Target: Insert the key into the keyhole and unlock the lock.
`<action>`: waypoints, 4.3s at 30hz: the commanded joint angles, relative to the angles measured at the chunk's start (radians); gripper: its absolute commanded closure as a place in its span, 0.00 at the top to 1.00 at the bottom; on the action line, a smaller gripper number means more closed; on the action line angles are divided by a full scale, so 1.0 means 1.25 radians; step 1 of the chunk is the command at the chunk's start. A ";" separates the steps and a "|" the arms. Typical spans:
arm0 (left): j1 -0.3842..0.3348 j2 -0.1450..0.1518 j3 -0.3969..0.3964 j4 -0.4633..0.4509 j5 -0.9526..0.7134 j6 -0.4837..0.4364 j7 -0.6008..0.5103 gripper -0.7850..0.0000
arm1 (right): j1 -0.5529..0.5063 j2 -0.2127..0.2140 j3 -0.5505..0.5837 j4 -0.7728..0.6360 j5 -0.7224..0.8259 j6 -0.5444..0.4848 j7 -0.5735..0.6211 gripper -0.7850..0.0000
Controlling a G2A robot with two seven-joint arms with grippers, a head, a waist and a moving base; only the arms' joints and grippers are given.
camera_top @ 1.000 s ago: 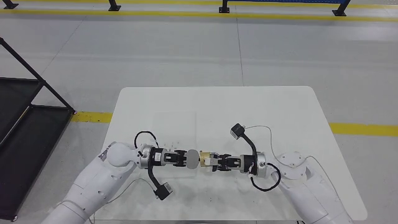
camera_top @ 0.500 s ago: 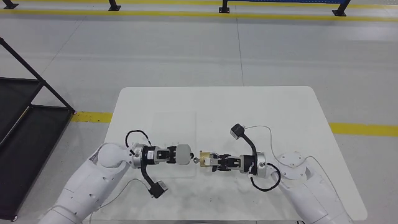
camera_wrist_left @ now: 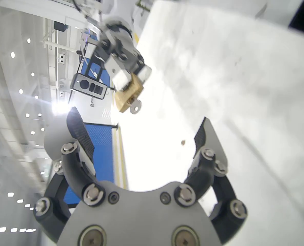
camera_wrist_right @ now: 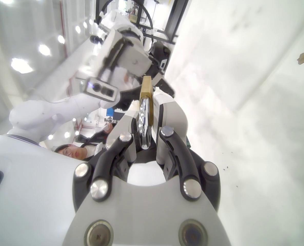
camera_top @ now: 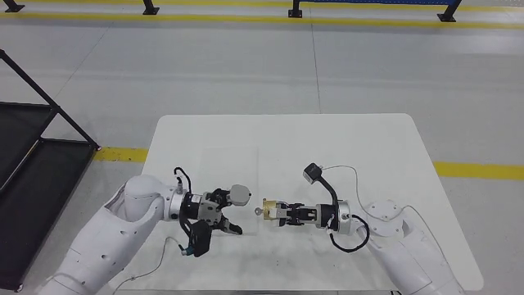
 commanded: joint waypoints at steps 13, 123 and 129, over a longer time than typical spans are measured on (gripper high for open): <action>-0.003 -0.003 -0.003 0.020 -0.131 -0.072 -0.004 1.00 | 0.000 0.000 0.000 0.000 0.000 0.000 0.000 0.00; -0.246 0.053 0.453 0.202 -2.250 -0.434 -1.534 0.20 | -0.051 0.013 0.043 -0.066 -0.041 0.004 -0.094 0.00; -0.242 0.051 0.442 0.192 -2.252 -0.424 -1.553 0.15 | -0.051 0.013 0.043 -0.066 -0.041 0.004 -0.094 0.00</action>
